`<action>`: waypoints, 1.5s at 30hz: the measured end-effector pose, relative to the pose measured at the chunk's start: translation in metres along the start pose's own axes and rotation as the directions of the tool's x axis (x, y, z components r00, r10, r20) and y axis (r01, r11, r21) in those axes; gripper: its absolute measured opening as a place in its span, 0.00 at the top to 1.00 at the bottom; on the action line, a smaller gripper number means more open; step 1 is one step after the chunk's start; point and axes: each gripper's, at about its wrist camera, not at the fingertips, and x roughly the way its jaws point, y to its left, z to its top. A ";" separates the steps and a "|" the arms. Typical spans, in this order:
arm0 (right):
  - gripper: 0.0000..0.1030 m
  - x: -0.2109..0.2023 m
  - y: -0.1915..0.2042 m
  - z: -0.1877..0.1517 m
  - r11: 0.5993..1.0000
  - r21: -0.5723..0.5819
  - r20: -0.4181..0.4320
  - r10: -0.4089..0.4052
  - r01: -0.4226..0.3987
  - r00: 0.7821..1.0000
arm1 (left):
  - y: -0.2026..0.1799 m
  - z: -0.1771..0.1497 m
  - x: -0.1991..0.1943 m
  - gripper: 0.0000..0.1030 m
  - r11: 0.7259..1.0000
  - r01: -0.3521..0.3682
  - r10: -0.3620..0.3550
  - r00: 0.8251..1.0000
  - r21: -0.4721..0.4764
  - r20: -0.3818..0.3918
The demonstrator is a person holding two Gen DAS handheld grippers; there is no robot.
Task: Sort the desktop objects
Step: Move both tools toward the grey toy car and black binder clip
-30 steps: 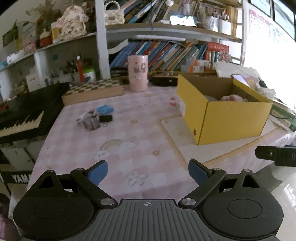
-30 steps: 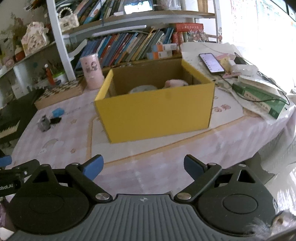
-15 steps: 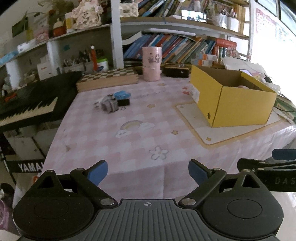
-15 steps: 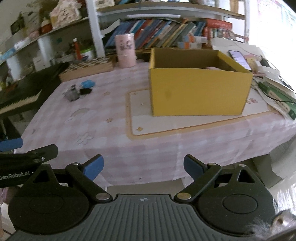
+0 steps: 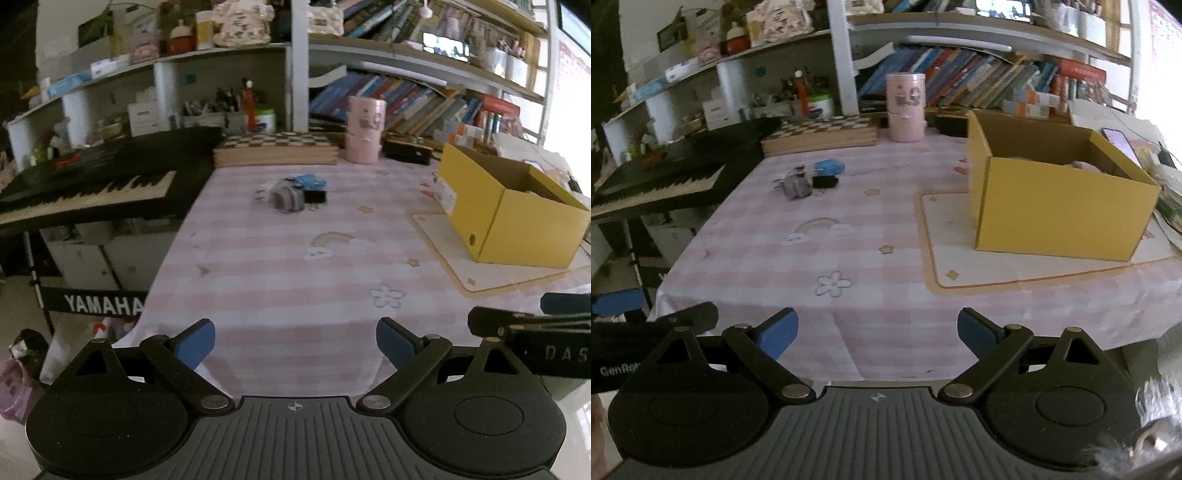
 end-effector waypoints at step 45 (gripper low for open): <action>0.09 0.099 0.014 0.071 0.988 -0.090 -0.064 0.123 -0.128 0.990 | 0.023 0.057 0.075 0.07 0.988 -0.132 0.129 0.991 -0.086 -0.031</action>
